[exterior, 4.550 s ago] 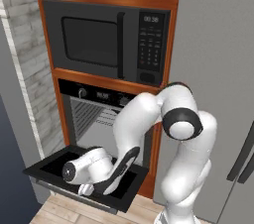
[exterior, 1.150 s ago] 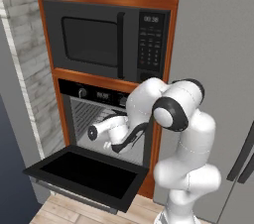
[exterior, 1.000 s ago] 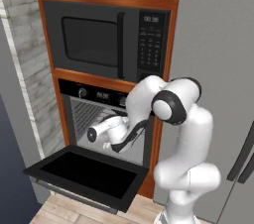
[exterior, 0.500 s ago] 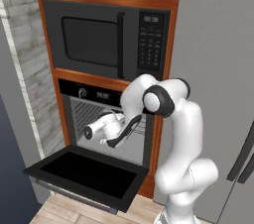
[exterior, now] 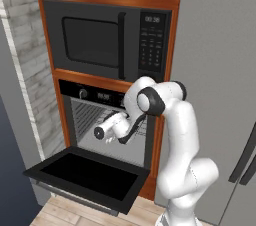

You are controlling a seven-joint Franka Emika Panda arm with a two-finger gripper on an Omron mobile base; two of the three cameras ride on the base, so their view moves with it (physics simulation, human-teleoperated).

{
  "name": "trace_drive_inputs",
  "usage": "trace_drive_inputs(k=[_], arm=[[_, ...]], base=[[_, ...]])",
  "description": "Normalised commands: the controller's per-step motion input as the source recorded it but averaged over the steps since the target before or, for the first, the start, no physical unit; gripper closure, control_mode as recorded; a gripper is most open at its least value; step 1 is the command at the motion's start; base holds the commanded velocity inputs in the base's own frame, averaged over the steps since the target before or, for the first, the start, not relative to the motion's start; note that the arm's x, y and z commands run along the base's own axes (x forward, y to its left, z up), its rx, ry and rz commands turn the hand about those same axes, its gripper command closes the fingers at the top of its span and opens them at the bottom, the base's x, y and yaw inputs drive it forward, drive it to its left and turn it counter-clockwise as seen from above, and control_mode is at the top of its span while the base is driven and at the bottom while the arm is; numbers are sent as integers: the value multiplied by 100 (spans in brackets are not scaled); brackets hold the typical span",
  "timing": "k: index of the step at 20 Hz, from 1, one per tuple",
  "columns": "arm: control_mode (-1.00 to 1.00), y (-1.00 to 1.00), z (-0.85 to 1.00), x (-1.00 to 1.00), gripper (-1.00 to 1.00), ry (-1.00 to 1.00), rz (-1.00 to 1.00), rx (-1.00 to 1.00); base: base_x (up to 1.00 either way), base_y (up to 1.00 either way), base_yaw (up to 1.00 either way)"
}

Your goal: Take the baked cake out of the oven and place it on the plate for cooling. Then close the oven door.

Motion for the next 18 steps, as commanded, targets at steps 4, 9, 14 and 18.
trace_drive_inputs(k=[4,9,14,18], arm=[[-100,-15,-39,50,-100,5,19,3],[-100,-1,-50,53,-100,9,17,0],[-100,0,-45,67,-100,8,14,0],[-100,0,-48,72,-100,8,13,0]], base=[[0,0,0],[0,0,0],[0,0,0],[0,0,0]])
